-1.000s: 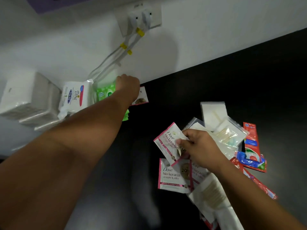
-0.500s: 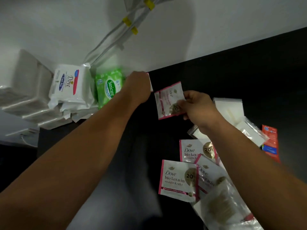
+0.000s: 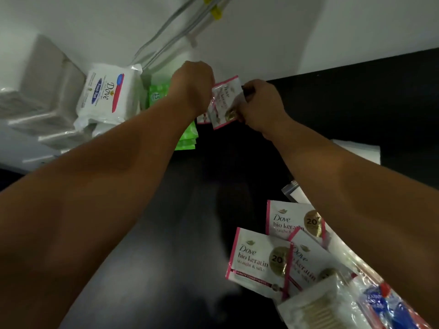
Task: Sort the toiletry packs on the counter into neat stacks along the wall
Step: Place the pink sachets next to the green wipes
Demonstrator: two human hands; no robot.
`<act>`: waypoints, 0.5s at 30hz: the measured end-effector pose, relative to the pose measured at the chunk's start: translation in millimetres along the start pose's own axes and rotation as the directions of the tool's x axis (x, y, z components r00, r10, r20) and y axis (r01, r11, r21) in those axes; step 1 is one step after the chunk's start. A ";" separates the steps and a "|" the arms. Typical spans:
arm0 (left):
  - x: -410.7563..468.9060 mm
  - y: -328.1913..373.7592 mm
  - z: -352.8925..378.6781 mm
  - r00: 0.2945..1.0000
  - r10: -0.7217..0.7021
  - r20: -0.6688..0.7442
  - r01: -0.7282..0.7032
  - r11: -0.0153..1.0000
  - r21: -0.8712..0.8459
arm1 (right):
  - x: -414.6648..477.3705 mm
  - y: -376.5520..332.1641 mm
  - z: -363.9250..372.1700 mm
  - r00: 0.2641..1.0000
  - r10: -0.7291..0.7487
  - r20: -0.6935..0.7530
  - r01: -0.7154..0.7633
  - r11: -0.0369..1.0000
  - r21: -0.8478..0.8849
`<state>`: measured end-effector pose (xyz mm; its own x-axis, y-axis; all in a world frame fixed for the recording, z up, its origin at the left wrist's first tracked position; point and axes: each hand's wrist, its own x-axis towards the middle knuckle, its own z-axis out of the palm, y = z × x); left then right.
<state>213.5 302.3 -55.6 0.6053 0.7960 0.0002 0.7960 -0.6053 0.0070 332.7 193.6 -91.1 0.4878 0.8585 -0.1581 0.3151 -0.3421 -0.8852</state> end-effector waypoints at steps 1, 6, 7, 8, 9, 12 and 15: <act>3.0 1.5 2.6 1.000 -0.013 0.008 0.013 0.997 0.081 | 2.0 2.3 0.2 1.000 -0.027 0.010 0.028 0.998 -0.056; 10.8 15.0 9.1 0.999 -0.023 0.035 0.012 0.961 0.275 | 1.3 11.7 9.0 0.967 -0.177 0.182 0.234 0.898 -0.372; 9.2 18.2 9.6 0.999 -0.025 0.042 0.012 0.956 0.293 | -0.1 13.4 12.5 0.960 -0.192 0.202 0.262 0.872 -0.414; 7.7 20.4 10.7 0.999 -0.028 0.043 0.014 0.953 0.302 | -1.0 16.1 15.9 0.957 -0.209 0.200 0.278 0.855 -0.437; 7.5 20.9 12.5 0.999 -0.027 0.045 0.012 0.953 0.304 | -1.4 18.5 18.7 0.954 -0.238 0.184 0.297 0.842 -0.451; 5.3 19.8 12.3 0.998 -0.016 0.054 -0.001 0.951 0.309 | -1.4 22.6 23.8 0.946 -0.287 0.148 0.322 0.813 -0.485; 2.1 17.1 8.5 0.999 0.035 0.024 -0.041 0.950 0.308 | 0.4 21.0 29.6 0.954 -0.272 0.129 0.299 0.814 -0.497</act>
<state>228.5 293.6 -64.0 0.6328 0.7739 -0.0238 0.7335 -0.6091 -0.3016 315.4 198.0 -122.8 0.2743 0.9611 0.0331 0.8075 -0.2115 -0.5507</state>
